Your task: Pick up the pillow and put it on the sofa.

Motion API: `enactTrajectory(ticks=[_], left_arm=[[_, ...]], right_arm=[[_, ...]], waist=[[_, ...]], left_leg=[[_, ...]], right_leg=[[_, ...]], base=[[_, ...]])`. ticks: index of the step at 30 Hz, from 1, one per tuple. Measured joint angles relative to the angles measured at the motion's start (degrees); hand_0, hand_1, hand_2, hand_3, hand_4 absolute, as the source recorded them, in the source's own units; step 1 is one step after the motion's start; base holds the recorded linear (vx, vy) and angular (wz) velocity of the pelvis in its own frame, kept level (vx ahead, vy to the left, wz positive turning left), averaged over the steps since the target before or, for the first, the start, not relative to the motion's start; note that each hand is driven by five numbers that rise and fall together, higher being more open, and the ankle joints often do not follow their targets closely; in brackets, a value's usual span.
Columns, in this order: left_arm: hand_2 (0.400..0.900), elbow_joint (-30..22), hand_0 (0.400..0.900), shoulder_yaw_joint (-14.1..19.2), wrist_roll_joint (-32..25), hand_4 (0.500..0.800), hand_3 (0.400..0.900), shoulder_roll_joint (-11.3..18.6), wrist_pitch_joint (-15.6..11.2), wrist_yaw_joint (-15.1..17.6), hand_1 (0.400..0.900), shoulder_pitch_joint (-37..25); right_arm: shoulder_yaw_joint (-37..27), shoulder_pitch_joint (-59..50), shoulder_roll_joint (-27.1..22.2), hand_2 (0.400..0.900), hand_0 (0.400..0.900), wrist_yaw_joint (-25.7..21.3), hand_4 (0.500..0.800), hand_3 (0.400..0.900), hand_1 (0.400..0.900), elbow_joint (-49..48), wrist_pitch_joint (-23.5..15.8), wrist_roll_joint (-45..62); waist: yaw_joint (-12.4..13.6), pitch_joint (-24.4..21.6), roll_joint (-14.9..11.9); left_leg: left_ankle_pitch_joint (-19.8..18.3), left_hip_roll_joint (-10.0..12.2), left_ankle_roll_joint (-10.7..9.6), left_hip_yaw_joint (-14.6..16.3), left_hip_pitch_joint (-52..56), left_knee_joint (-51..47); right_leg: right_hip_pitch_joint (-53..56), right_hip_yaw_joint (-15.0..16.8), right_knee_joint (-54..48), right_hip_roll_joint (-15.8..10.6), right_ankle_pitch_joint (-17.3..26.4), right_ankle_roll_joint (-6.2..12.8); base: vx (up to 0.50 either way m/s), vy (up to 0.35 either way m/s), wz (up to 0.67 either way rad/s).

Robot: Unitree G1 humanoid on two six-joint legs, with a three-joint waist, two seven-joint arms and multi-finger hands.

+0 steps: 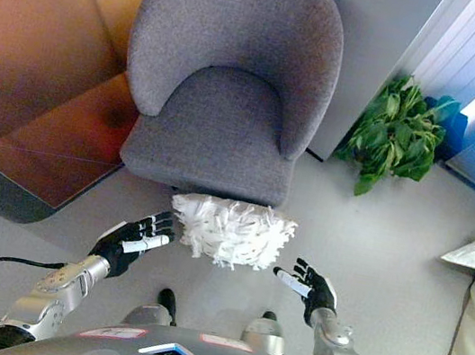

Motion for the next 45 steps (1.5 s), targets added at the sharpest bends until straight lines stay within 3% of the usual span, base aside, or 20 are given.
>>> enactTrajectory(ticks=[35,45], left_arm=[[0.900,-0.3,0.900,0.0,0.0,0.800,0.900,-1.1,0.2,0.3,0.900,0.3],[0.900,-0.8,0.900,0.0,-0.7,0.800,0.900,-1.1,0.2,0.5,0.900,0.4]], right_arm=[[0.0,0.5,-0.4,0.900,0.900,0.5,0.800,0.900,0.900,-1.1,0.2,-0.1],[0.2,-0.1,-2.3,0.900,0.900,1.0,0.800,0.900,0.900,-1.1,0.2,0.0]], waist=[[-0.1,-2.7,1.0],[0.5,-2.4,1.8]], left_leg=[[-0.1,0.4,-0.5,0.1,-0.1,0.0],[0.4,2.3,-1.5,0.0,-0.2,0.9]], right_leg=[[1.0,-0.2,-1.6,0.9,0.4,-0.17],[0.2,0.4,-1.7,2.6,0.1,-0.77]], base=[[0.00,-0.025,0.00],[-0.03,-0.158,-0.09]])
